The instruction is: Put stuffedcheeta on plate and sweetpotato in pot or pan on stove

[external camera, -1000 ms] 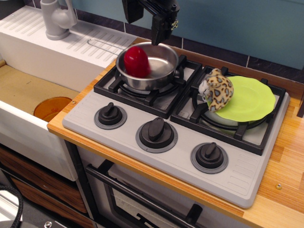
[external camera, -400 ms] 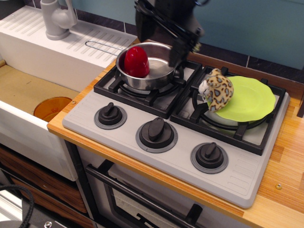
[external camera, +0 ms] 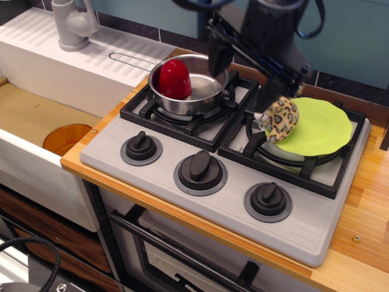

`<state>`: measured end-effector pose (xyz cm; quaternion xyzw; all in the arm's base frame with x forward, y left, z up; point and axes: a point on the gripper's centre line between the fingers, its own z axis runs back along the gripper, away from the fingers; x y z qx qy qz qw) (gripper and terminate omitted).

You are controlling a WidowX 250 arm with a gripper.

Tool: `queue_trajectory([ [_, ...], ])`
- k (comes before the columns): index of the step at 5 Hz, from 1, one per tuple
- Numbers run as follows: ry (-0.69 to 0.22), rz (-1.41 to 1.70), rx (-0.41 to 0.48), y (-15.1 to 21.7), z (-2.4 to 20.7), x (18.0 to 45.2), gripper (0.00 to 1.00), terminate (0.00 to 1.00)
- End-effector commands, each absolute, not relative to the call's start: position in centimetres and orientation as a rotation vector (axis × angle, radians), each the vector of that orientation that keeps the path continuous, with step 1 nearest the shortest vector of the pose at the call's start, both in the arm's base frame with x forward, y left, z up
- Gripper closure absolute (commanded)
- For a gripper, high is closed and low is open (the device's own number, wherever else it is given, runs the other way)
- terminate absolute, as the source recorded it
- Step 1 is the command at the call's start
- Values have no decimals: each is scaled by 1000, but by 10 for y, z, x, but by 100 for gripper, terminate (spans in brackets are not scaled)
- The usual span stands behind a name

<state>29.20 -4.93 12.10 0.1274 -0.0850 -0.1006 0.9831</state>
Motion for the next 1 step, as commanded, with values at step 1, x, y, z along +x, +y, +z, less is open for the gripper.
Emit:
queue_trajectory([
  [1, -254, -152, 215, -66, 137, 300, 0, 100],
])
